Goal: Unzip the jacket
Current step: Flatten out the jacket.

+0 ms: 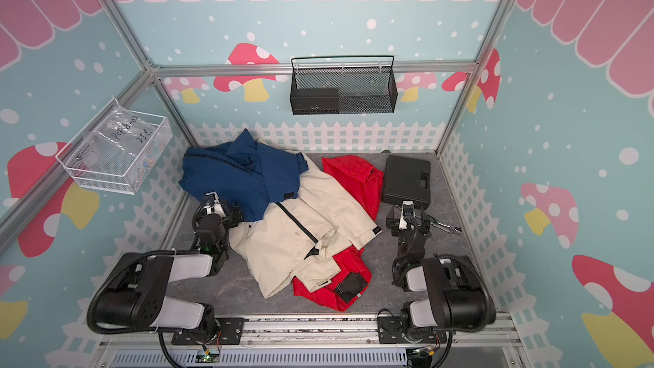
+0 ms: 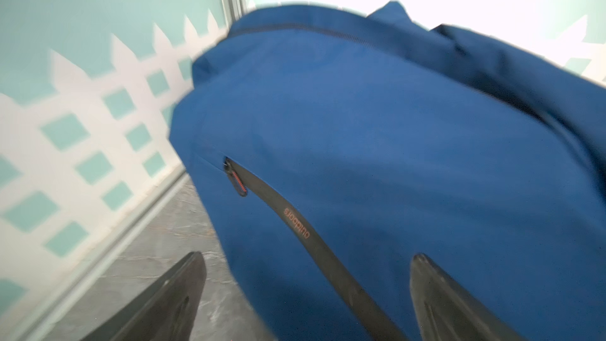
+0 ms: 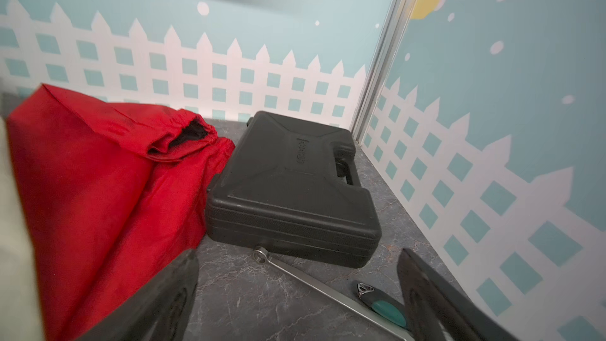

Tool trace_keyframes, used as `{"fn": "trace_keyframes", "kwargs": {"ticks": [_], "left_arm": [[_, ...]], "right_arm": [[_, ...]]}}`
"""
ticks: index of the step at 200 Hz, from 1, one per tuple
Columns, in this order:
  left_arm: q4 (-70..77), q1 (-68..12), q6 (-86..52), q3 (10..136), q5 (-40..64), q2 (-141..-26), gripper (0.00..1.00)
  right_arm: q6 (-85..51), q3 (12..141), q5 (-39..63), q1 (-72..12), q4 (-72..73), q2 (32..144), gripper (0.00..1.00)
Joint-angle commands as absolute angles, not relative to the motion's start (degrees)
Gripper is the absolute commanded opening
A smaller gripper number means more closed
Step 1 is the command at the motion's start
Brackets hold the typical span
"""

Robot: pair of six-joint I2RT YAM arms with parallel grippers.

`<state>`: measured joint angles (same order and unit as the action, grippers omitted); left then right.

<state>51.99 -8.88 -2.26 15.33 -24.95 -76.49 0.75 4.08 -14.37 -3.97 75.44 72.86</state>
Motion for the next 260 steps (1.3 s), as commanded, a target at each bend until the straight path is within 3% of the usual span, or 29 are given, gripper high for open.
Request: {"fn": "trace_keyframes", "kwargs": {"ticks": [1, 15, 41, 79, 107, 141, 177, 207, 260], "left_arm": [[47.53, -15.91, 2.08, 15.52, -34.02, -63.1, 1.0], [31.3, -18.9, -1.06, 19.61, -34.39, -52.66, 0.99], [11.37, -19.37, -12.23, 25.42, -34.81, -40.65, 0.96], [-4.38, -16.32, -21.27, 32.74, -31.51, -36.48, 0.98], [-11.46, -2.67, -31.74, 37.5, -11.53, -41.38, 0.99], [-12.01, 7.47, -38.59, 42.9, 10.64, -55.53, 1.0], [-10.82, 8.44, -40.96, 49.42, 22.68, -70.66, 1.0], [-7.25, 8.31, -44.31, 52.91, 27.78, -79.49, 1.0], [-9.97, 7.37, -45.16, 57.74, 27.1, -89.71, 0.97]], "right_arm": [[-1.28, 4.07, -11.27, -4.44, 62.2, 54.94, 0.92], [-4.92, 8.95, -6.43, -4.48, 47.76, 44.19, 0.89], [-8.68, 13.68, 6.01, -4.42, 39.68, 36.55, 0.87], [-16.01, 24.16, 29.35, -4.57, 31.83, 44.43, 0.79], [-20.62, 29.01, 39.8, -7.17, 30.67, 52.45, 0.76], [-19.8, 38.55, 42.73, -14.99, 20.07, 63.13, 0.77], [-22.53, 44.31, 41.83, -20.27, 16.87, 71.76, 0.78], [-24.58, 47.62, 39.25, -23.92, 16.96, 76.73, 0.8], [-25.92, 53.08, 37.46, -28.08, 17.35, 84.08, 0.8]]}}
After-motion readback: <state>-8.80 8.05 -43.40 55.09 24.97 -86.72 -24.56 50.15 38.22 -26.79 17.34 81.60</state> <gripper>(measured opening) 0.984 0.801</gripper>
